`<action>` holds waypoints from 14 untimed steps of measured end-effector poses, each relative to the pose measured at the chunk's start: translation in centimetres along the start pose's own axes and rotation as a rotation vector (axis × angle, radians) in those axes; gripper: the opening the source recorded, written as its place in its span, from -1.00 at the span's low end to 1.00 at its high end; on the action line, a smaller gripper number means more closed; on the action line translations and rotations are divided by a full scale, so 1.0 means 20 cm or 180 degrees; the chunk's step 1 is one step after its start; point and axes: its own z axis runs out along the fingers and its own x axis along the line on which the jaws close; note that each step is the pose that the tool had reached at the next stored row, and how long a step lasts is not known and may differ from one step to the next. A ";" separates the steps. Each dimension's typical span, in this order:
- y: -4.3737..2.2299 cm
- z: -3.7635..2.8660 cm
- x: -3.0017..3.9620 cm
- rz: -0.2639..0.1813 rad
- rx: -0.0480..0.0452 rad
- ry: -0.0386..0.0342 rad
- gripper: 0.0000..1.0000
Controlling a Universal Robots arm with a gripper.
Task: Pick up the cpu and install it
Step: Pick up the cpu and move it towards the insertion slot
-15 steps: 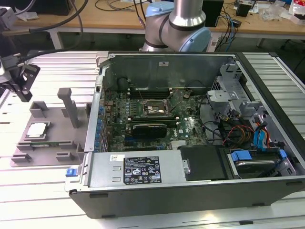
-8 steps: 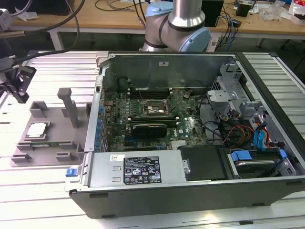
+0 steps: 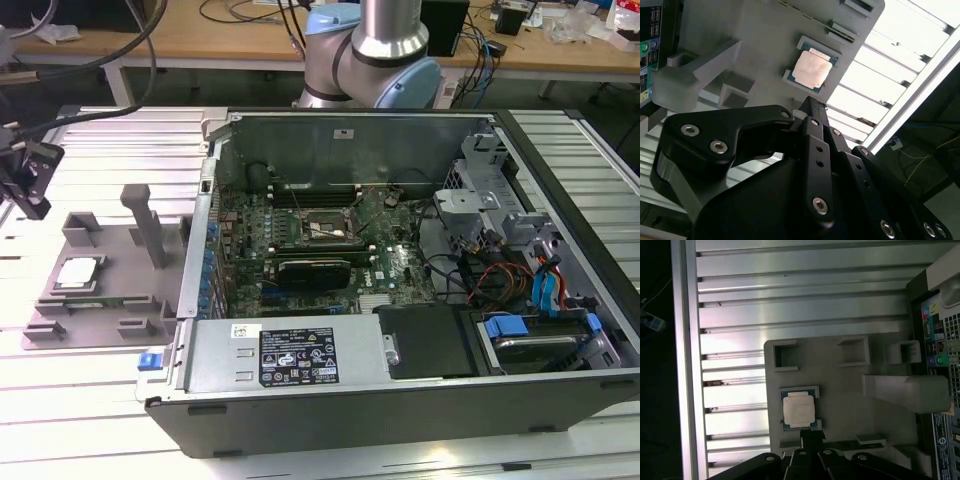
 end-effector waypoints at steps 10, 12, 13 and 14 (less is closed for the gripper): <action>-0.009 0.088 0.067 0.0000 0.0000 0.0000 -0.79; -0.011 0.124 0.068 0.0000 0.0000 0.0000 -0.79; -0.011 0.141 0.067 0.0000 0.0000 0.0000 -0.79; -0.011 0.149 0.066 0.0000 0.0000 0.0000 -0.79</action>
